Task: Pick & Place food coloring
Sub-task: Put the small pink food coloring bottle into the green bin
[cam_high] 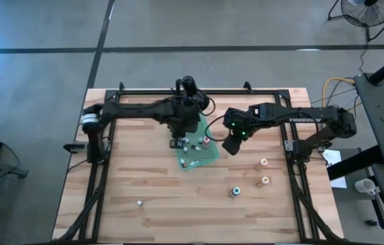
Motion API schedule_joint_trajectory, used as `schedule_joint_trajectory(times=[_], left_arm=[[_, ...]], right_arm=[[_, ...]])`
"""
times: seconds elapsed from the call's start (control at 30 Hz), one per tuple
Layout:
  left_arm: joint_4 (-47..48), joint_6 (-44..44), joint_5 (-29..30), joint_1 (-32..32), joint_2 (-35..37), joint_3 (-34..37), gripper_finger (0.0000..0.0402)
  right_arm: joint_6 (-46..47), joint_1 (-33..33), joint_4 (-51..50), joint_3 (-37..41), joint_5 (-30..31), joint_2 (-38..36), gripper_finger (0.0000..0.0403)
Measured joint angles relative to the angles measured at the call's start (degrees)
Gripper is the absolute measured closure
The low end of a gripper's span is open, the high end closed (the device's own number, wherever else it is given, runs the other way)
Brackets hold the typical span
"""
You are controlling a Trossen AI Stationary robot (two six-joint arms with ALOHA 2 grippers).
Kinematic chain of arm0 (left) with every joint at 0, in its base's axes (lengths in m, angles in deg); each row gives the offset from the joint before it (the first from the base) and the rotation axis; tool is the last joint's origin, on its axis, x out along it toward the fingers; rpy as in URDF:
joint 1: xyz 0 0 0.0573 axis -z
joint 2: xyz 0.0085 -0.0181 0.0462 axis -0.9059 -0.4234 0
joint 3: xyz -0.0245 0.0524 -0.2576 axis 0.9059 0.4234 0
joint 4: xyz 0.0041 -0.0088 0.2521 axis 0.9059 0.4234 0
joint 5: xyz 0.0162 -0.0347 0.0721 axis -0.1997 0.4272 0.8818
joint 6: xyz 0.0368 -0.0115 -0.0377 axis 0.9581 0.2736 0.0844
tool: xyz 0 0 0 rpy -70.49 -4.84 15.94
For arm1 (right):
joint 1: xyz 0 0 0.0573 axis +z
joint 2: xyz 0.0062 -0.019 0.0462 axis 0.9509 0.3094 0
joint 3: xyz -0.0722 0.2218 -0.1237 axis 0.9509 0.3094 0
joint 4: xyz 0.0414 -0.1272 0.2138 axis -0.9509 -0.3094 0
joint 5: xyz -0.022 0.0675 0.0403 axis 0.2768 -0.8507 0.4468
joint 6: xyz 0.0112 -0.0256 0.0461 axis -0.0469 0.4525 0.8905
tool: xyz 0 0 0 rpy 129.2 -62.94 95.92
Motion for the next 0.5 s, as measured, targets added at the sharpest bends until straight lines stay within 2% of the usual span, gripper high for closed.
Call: schedule_joint_trajectory(times=[0.33, 0.5], left_arm=[[-1.55, 0.40, 1.46, -1.89, -2.31, 0.86, 0.0371], [-2.47, -0.75, 4.48, -2.84, -2.88, 1.25, 0.0371]], right_arm=[[-0.36, 0.00, -0.16, 1.28, 0.37, -0.07, 0.0298], [-0.79, -0.02, 0.00, 2.47, 1.55, -0.07, 0.0301]])
